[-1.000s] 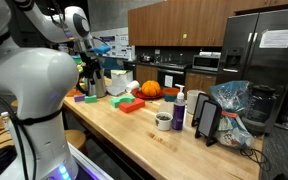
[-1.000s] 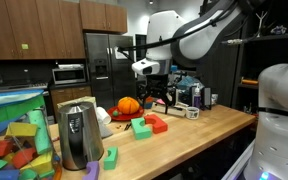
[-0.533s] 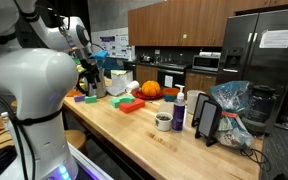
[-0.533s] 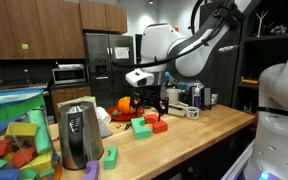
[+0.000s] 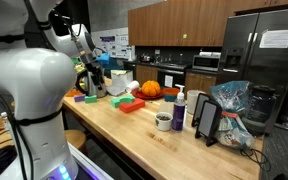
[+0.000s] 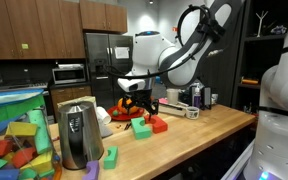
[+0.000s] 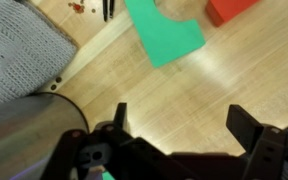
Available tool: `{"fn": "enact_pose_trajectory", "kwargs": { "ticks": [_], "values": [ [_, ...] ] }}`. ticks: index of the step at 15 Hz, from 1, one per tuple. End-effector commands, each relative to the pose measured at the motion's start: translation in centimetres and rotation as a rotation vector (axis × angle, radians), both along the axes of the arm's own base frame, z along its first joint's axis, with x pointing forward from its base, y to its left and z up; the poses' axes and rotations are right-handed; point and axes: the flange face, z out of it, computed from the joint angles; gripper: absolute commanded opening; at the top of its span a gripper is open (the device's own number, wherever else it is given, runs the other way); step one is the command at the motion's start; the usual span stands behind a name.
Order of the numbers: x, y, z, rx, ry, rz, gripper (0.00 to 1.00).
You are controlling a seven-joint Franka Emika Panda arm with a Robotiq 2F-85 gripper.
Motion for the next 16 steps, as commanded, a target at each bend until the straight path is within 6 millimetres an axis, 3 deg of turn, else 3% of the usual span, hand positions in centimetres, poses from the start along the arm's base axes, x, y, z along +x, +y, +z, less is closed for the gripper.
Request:
{"fn": "enact_pose_trajectory", "kwargs": {
  "ticks": [1,6,13,16],
  "values": [
    [1.7,0.2,0.6,-0.002,-0.084,-0.033,1.00],
    [2.9,-0.6,-1.3,0.016,-0.087,-0.117,1.00],
    [2.2,-0.5,-1.6,0.001,-0.066,-0.108,1.00],
    [1.9,-1.5,-3.4,0.064,0.025,-0.182,1.00]
  ]
}}
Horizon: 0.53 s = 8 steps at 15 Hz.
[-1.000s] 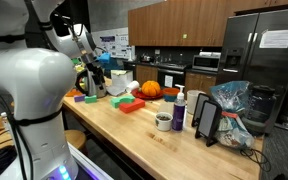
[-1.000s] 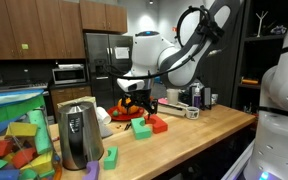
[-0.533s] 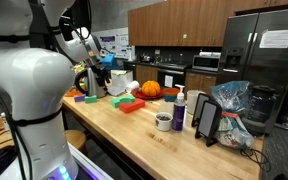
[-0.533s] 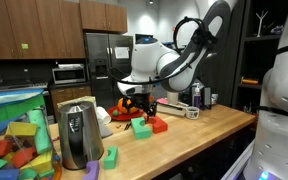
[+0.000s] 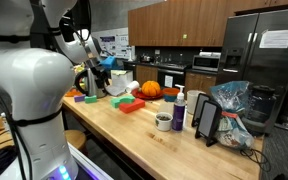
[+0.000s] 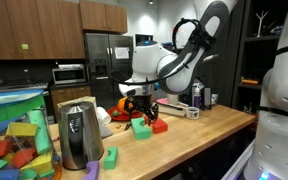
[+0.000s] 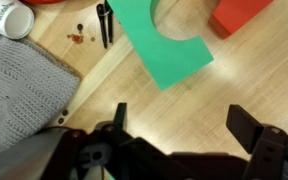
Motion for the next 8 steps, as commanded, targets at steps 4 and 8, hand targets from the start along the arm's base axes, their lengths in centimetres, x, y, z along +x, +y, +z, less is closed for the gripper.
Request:
{"fn": "enact_pose_trajectory", "kwargs": {
  "ticks": [4,8],
  "values": [
    [0.0,-0.7,-2.5,0.111,0.092,-0.089,1.00],
    [0.5,0.2,-2.5,0.201,0.088,-0.135,1.00]
  ]
}}
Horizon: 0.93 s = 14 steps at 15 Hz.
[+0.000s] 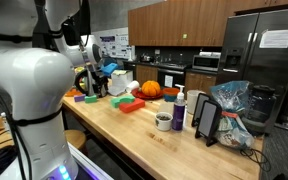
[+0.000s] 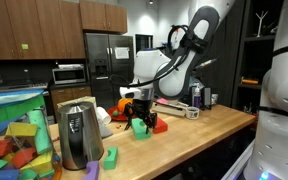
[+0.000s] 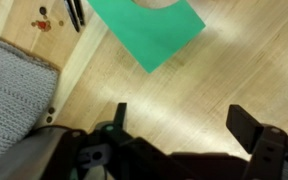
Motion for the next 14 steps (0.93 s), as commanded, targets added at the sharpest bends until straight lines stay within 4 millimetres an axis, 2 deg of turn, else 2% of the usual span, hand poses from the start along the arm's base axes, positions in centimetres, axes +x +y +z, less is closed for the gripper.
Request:
{"fn": "enact_pose_trajectory", "kwargs": {
  "ticks": [1,5,14],
  "values": [
    [0.7,0.9,0.1,0.086,-0.014,-0.037,1.00],
    [1.9,1.2,-0.1,0.130,-0.012,-0.096,1.00],
    [4.4,1.0,-2.0,0.157,0.034,-0.182,1.00]
  ]
}}
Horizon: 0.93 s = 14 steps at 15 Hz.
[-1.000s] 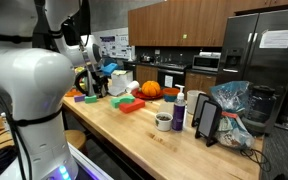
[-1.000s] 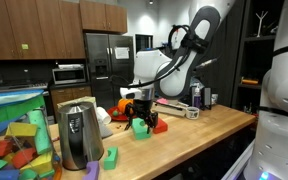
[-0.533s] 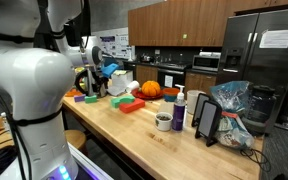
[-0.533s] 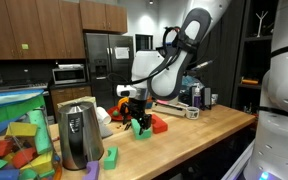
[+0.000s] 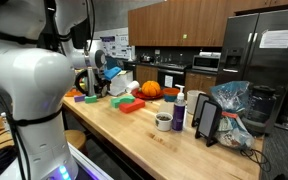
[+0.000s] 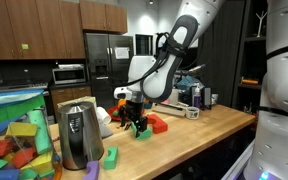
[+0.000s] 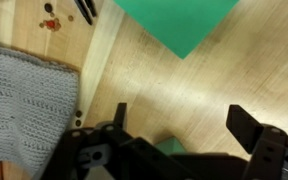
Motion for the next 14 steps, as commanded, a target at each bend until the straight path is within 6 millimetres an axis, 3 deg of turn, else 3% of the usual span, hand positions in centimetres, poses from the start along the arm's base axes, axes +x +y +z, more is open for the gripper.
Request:
{"fn": "enact_pose_trajectory", "kwargs": {
  "ticks": [1,14],
  "values": [
    [1.3,-0.4,-0.8,0.013,0.007,-0.038,1.00],
    [2.2,-3.3,-3.9,0.006,0.071,-0.121,1.00]
  ]
}}
